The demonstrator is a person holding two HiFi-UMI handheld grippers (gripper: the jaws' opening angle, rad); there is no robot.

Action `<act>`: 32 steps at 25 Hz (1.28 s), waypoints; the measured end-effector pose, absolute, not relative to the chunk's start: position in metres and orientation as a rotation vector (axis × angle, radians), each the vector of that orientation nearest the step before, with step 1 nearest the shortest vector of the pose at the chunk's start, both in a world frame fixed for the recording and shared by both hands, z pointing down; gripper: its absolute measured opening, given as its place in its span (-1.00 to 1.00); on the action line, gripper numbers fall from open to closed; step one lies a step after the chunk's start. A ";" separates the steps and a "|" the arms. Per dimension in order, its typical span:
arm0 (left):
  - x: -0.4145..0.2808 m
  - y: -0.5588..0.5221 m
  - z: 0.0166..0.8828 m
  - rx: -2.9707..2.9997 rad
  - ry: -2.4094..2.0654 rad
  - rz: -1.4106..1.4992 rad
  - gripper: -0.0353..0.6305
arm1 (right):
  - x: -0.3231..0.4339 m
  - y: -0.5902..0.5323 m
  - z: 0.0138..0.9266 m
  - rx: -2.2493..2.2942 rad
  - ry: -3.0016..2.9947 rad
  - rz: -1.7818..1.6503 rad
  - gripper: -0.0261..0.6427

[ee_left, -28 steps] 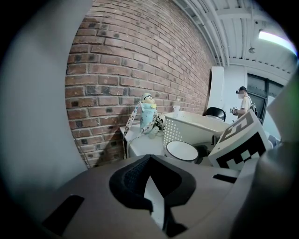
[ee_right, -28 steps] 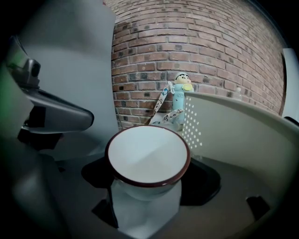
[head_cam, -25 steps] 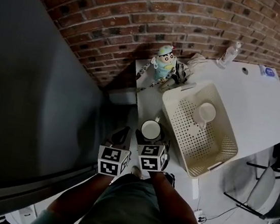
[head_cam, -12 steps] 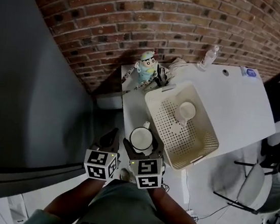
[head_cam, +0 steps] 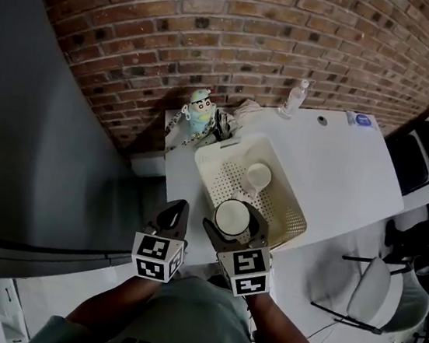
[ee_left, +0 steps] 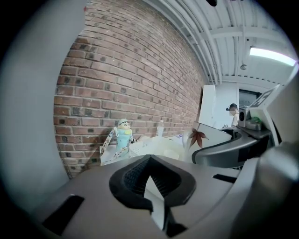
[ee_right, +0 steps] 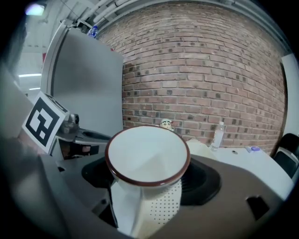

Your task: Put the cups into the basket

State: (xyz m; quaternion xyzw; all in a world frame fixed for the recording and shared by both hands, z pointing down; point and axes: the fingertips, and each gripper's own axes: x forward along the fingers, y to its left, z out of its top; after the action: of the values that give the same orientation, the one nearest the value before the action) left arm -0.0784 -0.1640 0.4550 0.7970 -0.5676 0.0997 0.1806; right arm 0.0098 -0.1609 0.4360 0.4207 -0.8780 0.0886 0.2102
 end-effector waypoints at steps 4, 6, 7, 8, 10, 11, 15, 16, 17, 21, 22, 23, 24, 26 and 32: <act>-0.059 -0.172 0.452 2.248 -1.631 0.287 -0.90 | 0.033 -0.174 0.441 1.056 -2.454 0.197 0.24; -0.053 -0.175 0.453 2.238 -1.652 0.293 -0.90 | 0.040 -0.179 0.447 0.972 -2.470 0.176 0.24; -0.051 -0.177 0.454 2.228 -1.665 0.297 -0.90 | 0.042 -0.181 0.450 0.926 -2.478 0.166 0.24; -0.049 -0.178 0.456 2.215 -1.678 0.301 -0.90 | 0.043 -0.183 0.454 0.879 -2.484 0.157 0.24; -0.048 -0.180 0.459 2.180 -1.709 0.311 -0.90 | 0.044 -0.187 0.461 0.784 -2.492 0.140 0.24; -0.048 -0.180 0.460 2.163 -1.725 0.315 -0.90 | 0.045 -0.188 0.465 0.737 -2.493 0.131 0.24; -0.050 -0.183 0.466 2.096 -1.784 0.329 -0.90 | 0.042 -0.194 0.484 0.561 -2.496 0.108 0.24; -0.051 -0.183 0.467 2.082 -1.796 0.332 -0.90 | 0.041 -0.194 0.488 0.521 -2.495 0.104 0.24; -0.051 -0.183 0.468 2.068 -1.807 0.333 -0.90 | 0.039 -0.195 0.493 0.482 -2.493 0.098 0.24; -0.054 -0.184 0.477 2.012 -1.845 0.331 -0.90 | 0.033 -0.193 0.512 0.341 -2.479 0.080 0.24; -0.055 -0.184 0.479 1.996 -1.851 0.332 -0.90 | 0.032 -0.193 0.517 0.309 -2.473 0.077 0.24; -0.055 -0.184 0.481 1.981 -1.854 0.333 -0.90 | 0.032 -0.193 0.521 0.279 -2.467 0.075 0.24; -0.055 -0.184 0.482 1.965 -1.857 0.335 -0.90 | 0.032 -0.192 0.526 0.249 -2.459 0.074 0.24; -0.056 -0.183 0.486 1.938 -1.864 0.337 -0.90 | 0.033 -0.192 0.537 0.194 -2.439 0.072 0.24; -0.057 -0.184 0.496 1.895 -1.880 0.348 -0.90 | 0.038 -0.192 0.567 0.075 -2.376 0.051 0.24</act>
State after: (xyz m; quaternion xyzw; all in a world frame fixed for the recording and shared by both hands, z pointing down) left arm -0.0569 -0.1842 0.4961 0.6861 -0.6809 0.1259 0.2231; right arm 0.0379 -0.1919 0.5666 0.0294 -0.9273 0.0200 0.3725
